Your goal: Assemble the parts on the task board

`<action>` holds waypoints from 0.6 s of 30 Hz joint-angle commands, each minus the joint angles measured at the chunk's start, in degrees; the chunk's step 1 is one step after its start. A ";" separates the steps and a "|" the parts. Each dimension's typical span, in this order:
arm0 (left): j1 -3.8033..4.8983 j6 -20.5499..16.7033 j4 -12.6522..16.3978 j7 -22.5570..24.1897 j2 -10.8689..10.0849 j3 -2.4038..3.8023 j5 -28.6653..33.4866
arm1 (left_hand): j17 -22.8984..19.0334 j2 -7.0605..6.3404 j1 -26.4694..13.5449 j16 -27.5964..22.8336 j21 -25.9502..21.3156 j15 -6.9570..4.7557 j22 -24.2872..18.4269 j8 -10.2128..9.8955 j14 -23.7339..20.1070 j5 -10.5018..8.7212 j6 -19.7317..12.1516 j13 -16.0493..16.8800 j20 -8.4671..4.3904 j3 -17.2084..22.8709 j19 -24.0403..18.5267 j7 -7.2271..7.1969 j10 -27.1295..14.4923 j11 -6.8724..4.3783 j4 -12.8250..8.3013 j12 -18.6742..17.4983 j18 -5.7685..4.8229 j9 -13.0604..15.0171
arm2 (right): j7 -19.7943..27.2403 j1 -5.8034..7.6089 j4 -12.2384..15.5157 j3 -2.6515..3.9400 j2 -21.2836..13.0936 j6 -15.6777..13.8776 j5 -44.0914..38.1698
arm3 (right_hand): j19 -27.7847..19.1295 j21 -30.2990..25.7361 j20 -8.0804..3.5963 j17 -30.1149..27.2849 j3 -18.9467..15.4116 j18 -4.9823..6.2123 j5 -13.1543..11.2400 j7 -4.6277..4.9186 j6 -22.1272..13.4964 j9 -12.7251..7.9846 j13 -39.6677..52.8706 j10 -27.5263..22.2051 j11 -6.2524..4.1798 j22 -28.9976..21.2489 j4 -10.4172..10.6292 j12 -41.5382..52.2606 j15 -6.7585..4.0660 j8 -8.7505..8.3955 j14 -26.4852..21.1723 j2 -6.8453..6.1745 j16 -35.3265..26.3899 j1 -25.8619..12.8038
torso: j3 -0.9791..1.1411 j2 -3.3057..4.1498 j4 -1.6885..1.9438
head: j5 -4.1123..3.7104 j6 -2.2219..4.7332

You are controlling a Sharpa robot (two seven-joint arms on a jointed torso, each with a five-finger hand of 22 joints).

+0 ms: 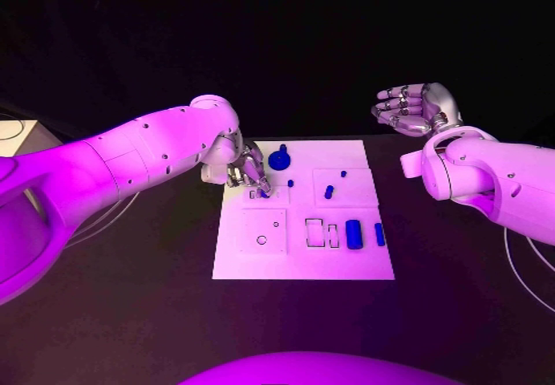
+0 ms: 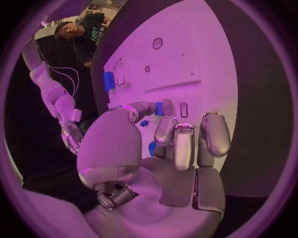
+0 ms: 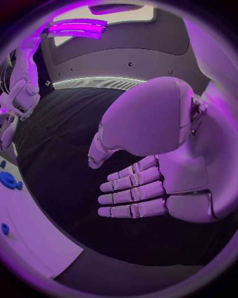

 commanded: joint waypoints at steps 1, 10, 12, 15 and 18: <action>0.06 0.34 -0.21 0.13 0.48 -0.07 -0.57 | 12.53 0.64 -0.03 0.31 0.31 -0.08 -0.05 0.13 5.21 0.23 0.11 0.06 0.18 12.25 0.30 -0.29 0.39 -0.01 -12.51 0.21 -0.08 -0.11 | 0.90 -0.02 0.15 0.03 -0.02 0.46 -0.49 | -0.31 0.05 -0.04 -0.06 -0.35 0.41 0.37 0.94 -0.05 -0.05 -0.06 -0.21 0.03 -0.05 0.05 -0.35 -0.18 -0.36 -0.39 0.46 -0.34 -0.01 | -0.04 0.02 -0.09 | -0.03 -0.07; 0.02 0.79 -1.46 0.02 1.63 -0.51 -1.26 | 12.44 0.81 -0.16 0.25 0.27 -0.07 -0.13 0.10 5.18 0.20 0.10 0.10 0.18 12.24 0.25 -0.25 0.41 0.01 -12.43 0.23 -0.07 -0.13 | 0.97 -0.02 0.45 0.03 -0.10 0.41 -0.70 | -0.31 0.05 -0.04 -0.06 -0.35 0.41 0.37 0.94 -0.05 -0.05 -0.06 -0.21 0.03 -0.05 0.05 -0.35 -0.18 -0.36 -0.39 0.46 -0.34 -0.01 | 0.02 -0.04 -0.05 | -0.18 -0.23; 0.01 0.96 -1.68 -0.02 1.81 -0.57 -1.29 | 12.44 0.81 -0.16 0.25 0.27 -0.07 -0.13 0.10 5.18 0.20 0.10 0.10 0.18 12.24 0.25 -0.25 0.41 0.01 -12.43 0.23 -0.07 -0.13 | 0.97 -0.02 0.48 0.03 -0.09 0.41 -0.71 | -0.31 0.05 -0.04 -0.06 -0.35 0.41 0.37 0.94 -0.05 -0.05 -0.06 -0.21 0.03 -0.05 0.05 -0.35 -0.18 -0.36 -0.39 0.46 -0.34 -0.01 | 0.03 -0.05 -0.04 | -0.22 -0.22; 0.01 1.11 -1.97 -0.08 2.03 -0.62 -1.31 | 12.51 0.87 -0.21 0.30 0.24 -0.06 -0.18 0.09 5.21 0.19 0.09 0.11 0.18 12.23 0.23 -0.24 0.42 0.02 -12.40 0.23 -0.06 -0.14 | 0.97 -0.02 0.52 0.03 -0.11 0.42 -0.72 | -0.35 0.08 -0.02 -0.30 -0.48 0.42 0.42 0.95 -0.01 -0.13 -0.05 -0.22 0.04 -0.19 0.03 -0.39 -0.16 -0.42 -0.41 0.53 -0.31 0.07 | 0.04 -0.08 0.00 | -0.28 -0.26; 0.01 1.00 -2.18 -0.13 2.13 -0.66 -1.30 | 12.46 1.14 -0.59 0.26 0.21 -0.02 -0.20 0.04 5.19 0.04 0.04 0.23 0.21 12.07 0.21 -0.19 0.48 0.08 -12.21 0.30 -0.06 -0.16 | 0.96 -0.02 0.56 0.03 -0.14 0.44 -0.73 | -0.35 0.08 -0.02 -0.30 -0.48 0.42 0.42 0.95 -0.01 -0.13 -0.05 -0.22 0.04 -0.19 0.03 -0.39 -0.16 -0.42 -0.41 0.53 -0.31 0.07 | 0.06 -0.09 0.02 | -0.32 -0.23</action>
